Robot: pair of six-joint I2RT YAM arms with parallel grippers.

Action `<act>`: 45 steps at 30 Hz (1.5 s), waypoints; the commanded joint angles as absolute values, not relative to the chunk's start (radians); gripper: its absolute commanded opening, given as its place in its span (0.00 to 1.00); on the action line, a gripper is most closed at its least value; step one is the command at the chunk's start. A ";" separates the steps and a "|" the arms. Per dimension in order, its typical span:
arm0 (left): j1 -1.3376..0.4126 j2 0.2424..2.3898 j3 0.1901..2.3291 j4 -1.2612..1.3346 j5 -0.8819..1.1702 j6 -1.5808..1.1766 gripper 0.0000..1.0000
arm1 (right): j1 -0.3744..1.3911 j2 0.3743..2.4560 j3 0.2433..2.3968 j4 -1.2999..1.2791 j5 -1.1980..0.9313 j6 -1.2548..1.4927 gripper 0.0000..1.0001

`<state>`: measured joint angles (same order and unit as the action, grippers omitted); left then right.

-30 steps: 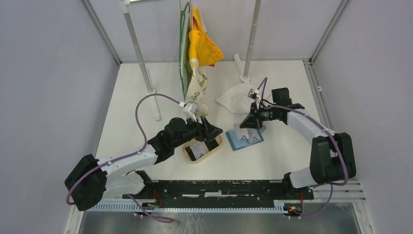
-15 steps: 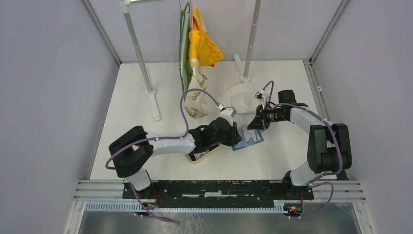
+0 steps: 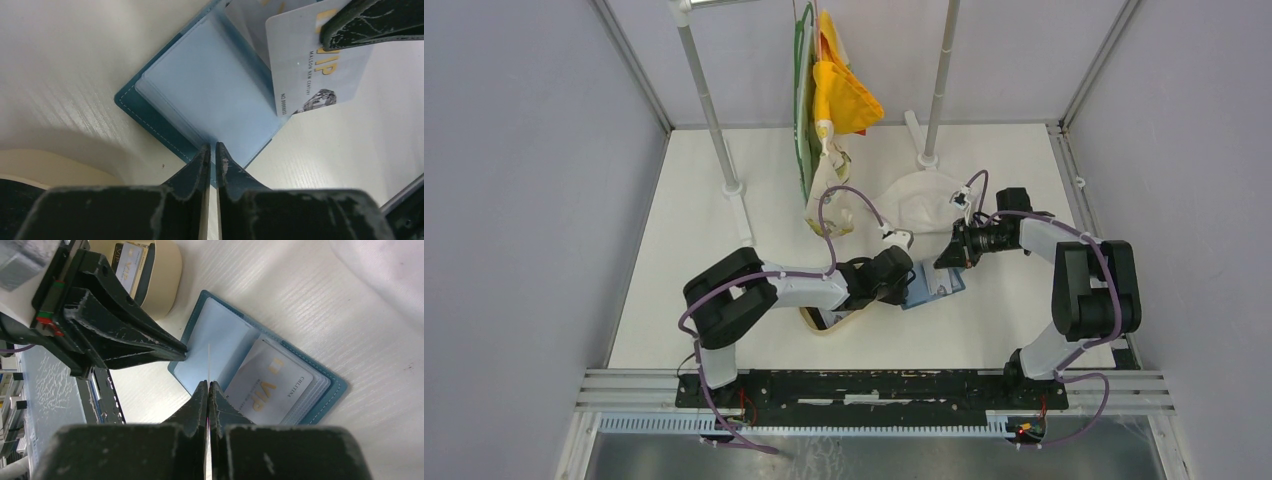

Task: Put the credit cards into the card holder
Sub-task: Insert the credit card into the card holder.

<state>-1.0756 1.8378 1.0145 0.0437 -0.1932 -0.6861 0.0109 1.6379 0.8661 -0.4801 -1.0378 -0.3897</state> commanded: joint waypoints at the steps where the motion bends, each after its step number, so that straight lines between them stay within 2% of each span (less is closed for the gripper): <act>1: -1.079 1.856 1.055 0.007 -0.261 -0.663 0.13 | 0.006 1.651 0.876 -0.454 -1.060 -0.373 0.00; 12: -1.079 1.852 1.012 -0.034 -0.295 -0.688 0.05 | -0.031 1.625 0.831 -0.330 -0.987 -0.266 0.00; 23: -1.096 1.801 1.006 -0.015 -0.273 -0.674 0.04 | -0.034 1.658 0.810 -0.272 -0.988 -0.221 0.00; 34: -1.097 1.699 0.991 0.069 -0.237 -0.675 0.11 | -0.034 1.688 0.793 -0.247 -0.968 -0.209 0.00; 40: -1.098 1.782 1.046 0.074 -0.231 -0.667 0.19 | -0.034 1.694 0.792 -0.244 -0.960 -0.212 0.00; 45: -1.097 1.843 1.083 0.043 -0.272 -0.672 0.19 | -0.034 1.695 0.791 -0.244 -0.951 -0.219 0.00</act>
